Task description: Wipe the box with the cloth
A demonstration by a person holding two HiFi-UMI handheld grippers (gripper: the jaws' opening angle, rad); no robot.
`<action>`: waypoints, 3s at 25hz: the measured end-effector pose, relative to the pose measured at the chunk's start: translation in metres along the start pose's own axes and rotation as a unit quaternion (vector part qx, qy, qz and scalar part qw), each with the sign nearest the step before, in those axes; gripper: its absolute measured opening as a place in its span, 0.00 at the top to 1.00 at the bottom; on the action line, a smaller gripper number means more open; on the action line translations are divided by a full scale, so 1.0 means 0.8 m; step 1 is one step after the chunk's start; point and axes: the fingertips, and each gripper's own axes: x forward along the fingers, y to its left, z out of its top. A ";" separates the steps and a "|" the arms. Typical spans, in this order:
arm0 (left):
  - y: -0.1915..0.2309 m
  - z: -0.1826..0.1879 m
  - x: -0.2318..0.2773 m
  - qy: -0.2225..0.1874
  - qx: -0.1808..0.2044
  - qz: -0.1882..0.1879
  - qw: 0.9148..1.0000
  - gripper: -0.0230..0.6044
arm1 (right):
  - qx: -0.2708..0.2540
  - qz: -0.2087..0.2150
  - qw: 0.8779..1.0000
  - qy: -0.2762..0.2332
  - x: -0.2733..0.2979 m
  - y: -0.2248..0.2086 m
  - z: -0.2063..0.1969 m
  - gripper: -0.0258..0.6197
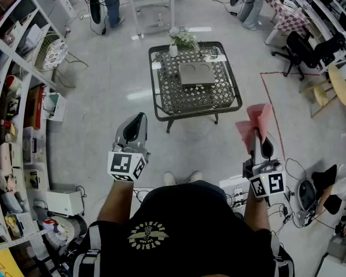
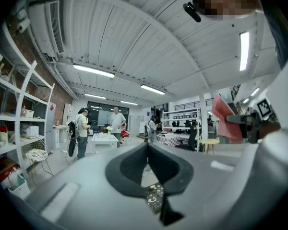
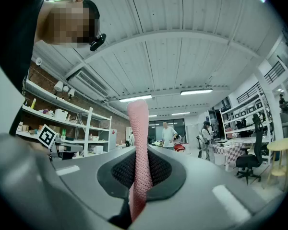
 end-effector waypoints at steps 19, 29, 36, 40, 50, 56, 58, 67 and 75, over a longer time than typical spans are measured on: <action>-0.105 0.021 0.049 -0.008 0.014 0.043 0.999 0.96 | 0.020 0.050 0.999 0.009 -0.003 -0.126 -0.015 0.93; -0.080 0.008 0.057 0.000 0.013 0.052 0.999 0.96 | 0.022 0.056 0.998 0.009 0.029 -0.121 -0.026 0.93; -0.064 0.021 0.107 -0.011 0.030 0.033 0.999 0.96 | 0.021 0.050 0.998 0.018 0.069 -0.127 -0.031 0.93; -0.038 0.016 0.135 -0.003 0.030 0.022 0.999 0.96 | 0.020 0.046 0.998 0.022 0.103 -0.125 -0.038 0.93; 0.015 0.014 0.227 0.006 0.025 -0.012 1.000 0.96 | 0.024 0.042 0.998 0.026 0.203 -0.125 -0.043 0.93; 0.059 0.018 0.261 0.011 0.024 -0.020 0.999 0.96 | 0.027 0.036 0.999 0.026 0.254 -0.116 -0.041 0.93; 0.077 0.021 0.268 0.009 0.022 -0.021 1.000 0.96 | 0.025 0.036 0.999 0.025 0.273 -0.109 -0.040 0.93; 0.153 0.013 0.302 0.006 0.011 -0.024 1.000 0.96 | 0.021 0.032 0.999 0.029 0.351 -0.082 -0.044 0.93; 0.166 -0.007 0.336 0.019 -0.015 -0.023 0.999 0.96 | 0.020 0.030 0.997 0.061 0.373 -0.092 -0.057 0.93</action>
